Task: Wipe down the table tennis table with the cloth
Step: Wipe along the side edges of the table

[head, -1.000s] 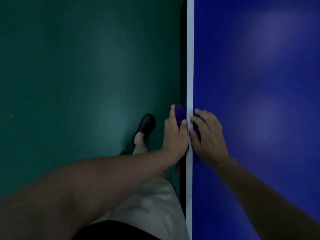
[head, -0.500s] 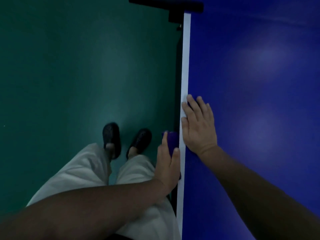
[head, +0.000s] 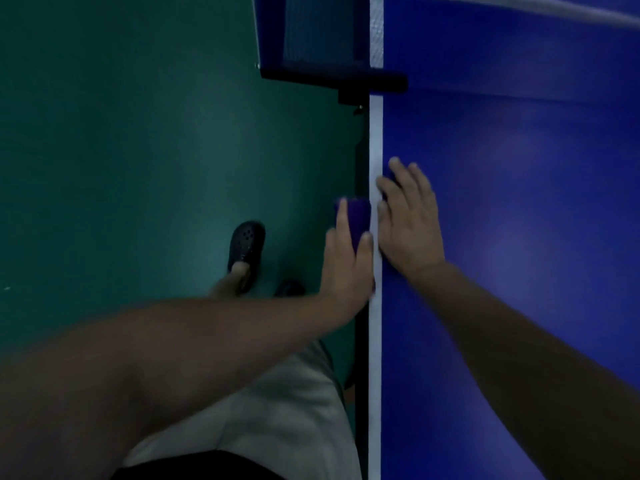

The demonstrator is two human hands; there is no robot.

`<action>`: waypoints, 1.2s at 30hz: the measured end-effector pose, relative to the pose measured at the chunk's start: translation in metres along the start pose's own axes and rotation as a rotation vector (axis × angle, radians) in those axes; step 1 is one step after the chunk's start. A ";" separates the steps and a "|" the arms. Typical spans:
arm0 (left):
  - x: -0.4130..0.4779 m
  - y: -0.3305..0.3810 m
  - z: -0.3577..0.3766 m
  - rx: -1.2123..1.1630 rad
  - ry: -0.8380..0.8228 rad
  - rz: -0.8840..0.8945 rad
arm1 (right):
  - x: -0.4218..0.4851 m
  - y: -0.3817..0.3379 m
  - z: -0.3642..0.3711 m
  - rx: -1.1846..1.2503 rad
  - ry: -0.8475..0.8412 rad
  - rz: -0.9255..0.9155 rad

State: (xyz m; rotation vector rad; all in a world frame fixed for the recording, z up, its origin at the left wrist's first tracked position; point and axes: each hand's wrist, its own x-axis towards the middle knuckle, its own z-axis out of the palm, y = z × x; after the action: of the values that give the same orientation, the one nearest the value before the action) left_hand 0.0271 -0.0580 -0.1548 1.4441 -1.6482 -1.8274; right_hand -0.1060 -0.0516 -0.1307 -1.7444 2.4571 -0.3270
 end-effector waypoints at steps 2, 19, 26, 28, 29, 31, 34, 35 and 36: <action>-0.026 -0.009 -0.001 -0.024 -0.053 -0.040 | 0.039 0.001 0.001 -0.006 -0.015 0.050; 0.123 0.069 -0.012 -0.017 0.090 -0.017 | 0.067 0.004 0.008 0.029 0.007 0.132; -0.020 0.014 -0.012 -0.072 -0.115 -0.156 | 0.063 0.008 0.010 0.060 0.021 0.139; -0.009 0.009 -0.011 -0.078 -0.130 -0.188 | 0.061 0.007 0.011 0.075 0.025 0.162; 0.001 0.009 -0.011 -0.077 -0.131 -0.193 | 0.061 0.006 0.012 0.091 0.030 0.177; 0.014 0.007 -0.010 -0.070 -0.143 -0.195 | 0.059 0.005 0.011 0.111 0.040 0.199; 0.010 0.004 -0.016 0.004 -0.190 -0.155 | 0.057 0.001 0.007 0.108 0.029 0.222; 0.008 0.002 -0.022 0.026 -0.226 -0.148 | 0.060 0.000 0.006 0.100 0.014 0.225; 0.006 0.001 -0.030 0.043 -0.270 -0.144 | 0.060 -0.003 0.004 0.090 -0.006 0.232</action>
State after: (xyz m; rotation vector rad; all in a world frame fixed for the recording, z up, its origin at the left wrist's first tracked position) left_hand 0.0484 -0.0804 -0.1523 1.4173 -1.7554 -2.1606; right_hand -0.1225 -0.1094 -0.1319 -1.4060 2.5631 -0.4005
